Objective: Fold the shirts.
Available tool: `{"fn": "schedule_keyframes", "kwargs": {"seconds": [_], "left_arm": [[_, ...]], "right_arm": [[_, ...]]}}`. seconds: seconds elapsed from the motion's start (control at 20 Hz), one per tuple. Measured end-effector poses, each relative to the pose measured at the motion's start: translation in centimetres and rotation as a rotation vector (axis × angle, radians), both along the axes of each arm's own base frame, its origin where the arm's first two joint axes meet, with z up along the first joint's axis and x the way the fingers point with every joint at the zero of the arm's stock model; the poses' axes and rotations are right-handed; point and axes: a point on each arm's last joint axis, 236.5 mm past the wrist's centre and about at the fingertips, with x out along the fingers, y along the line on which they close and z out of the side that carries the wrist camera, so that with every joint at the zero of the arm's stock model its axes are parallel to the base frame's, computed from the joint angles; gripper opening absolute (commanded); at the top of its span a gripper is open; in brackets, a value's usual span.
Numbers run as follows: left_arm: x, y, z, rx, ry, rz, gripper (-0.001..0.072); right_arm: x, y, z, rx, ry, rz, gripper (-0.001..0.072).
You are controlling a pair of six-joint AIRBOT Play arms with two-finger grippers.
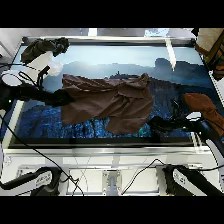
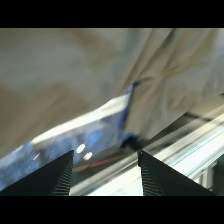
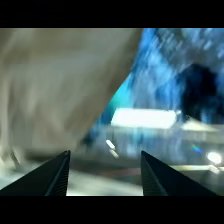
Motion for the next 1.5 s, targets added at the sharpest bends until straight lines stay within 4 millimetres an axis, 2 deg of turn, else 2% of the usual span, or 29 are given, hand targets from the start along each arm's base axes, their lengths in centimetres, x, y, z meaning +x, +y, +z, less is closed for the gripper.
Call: {"fn": "schedule_keyframes", "kwargs": {"seconds": [0.2, 0.4, 0.5, 0.6, 0.75, 0.8, 0.85, 0.95, 1.05, 1.1, 1.3, 1.5], "left_arm": [[0.7, -0.6, 0.5, -0.039, -0.029, 0.013, 0.0480], [0.9, -0.5, 0.4, -0.035, -0.039, 0.018, 0.0479], [1.2, 0.2, -0.2, 0.002, -0.035, 0.044, 0.0480], [1.5, 1.2, -0.9, 0.047, -0.024, 0.078, 0.0479], [1.2, 3.0, -2.4, 0.131, 0.025, 0.120, 0.0479], [0.8, 3.8, -3.0, 0.167, 0.051, 0.133, 0.0480], [0.2, 4.6, -3.7, 0.204, 0.083, 0.141, 0.0480], [-1.0, 5.9, -5.0, 0.270, 0.146, 0.151, 0.0480], [-2.9, 6.8, -6.5, 0.320, 0.223, 0.147, 0.0482], [-3.8, 7.1, -7.3, 0.334, 0.263, 0.149, 0.0483], [-7.4, 6.7, -10.8, 0.329, 0.400, 0.167, 0.0509], [-7.7, 6.1, -14.0, 0.288, 0.420, 0.277, 0.0510]], "right_arm": [[2.2, -0.8, -2.4, 0.033, 0.021, -0.182, 0.0504], [3.9, -1.0, -3.8, 0.091, 0.051, -0.316, 0.0492], [4.5, -0.9, -4.3, 0.115, 0.054, -0.349, 0.0486], [4.9, -0.8, -4.8, 0.130, 0.058, -0.366, 0.0428], [5.1, -0.7, -5.4, 0.146, 0.067, -0.380, 0.0427], [5.2, -0.7, -5.6, 0.152, 0.069, -0.386, 0.0378], [5.3, -0.6, -5.6, 0.162, 0.071, -0.400, 0.0259], [5.1, -0.8, -6.1, 0.135, 0.062, -0.370, 0.0226], [5.1, -0.8, -6.4, 0.115, 0.048, -0.350, 0.0073], [5.1, -0.9, -6.5, 0.102, 0.041, -0.339, 0.0028], [5.4, -0.6, -6.7, 0.072, 0.015, -0.317, 0.0027], [5.7, -0.2, -6.7, 0.062, -0.002, -0.308, 0.0027]]}}
